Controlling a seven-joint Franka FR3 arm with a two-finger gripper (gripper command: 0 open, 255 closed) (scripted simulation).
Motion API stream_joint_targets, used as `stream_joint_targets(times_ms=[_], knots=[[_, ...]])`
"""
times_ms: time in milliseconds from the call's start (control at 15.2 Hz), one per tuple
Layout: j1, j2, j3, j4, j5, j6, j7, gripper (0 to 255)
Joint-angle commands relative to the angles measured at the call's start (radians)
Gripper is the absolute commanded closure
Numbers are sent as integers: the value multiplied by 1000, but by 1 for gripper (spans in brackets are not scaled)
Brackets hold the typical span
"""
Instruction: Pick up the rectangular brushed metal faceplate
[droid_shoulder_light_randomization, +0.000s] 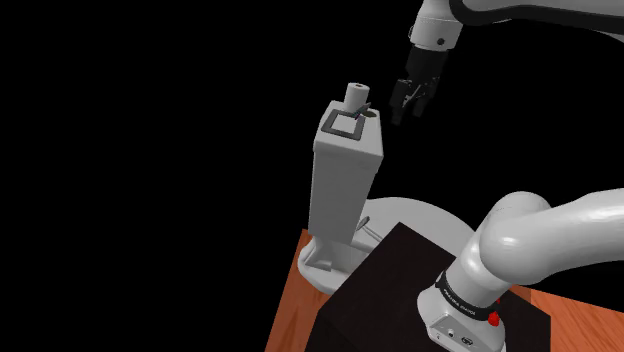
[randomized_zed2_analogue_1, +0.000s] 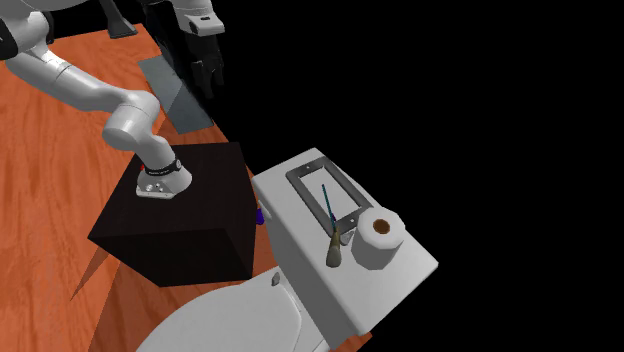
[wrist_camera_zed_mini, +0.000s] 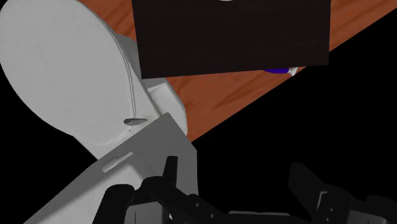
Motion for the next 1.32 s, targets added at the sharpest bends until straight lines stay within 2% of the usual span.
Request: stream_joint_targets(times_ms=[0,594,1254], knots=[[0,0,0,0,0,0,0,0],[-85,293,-47,101,10,211,159,0],[-163,616,-123,296,51,362,301,0]])
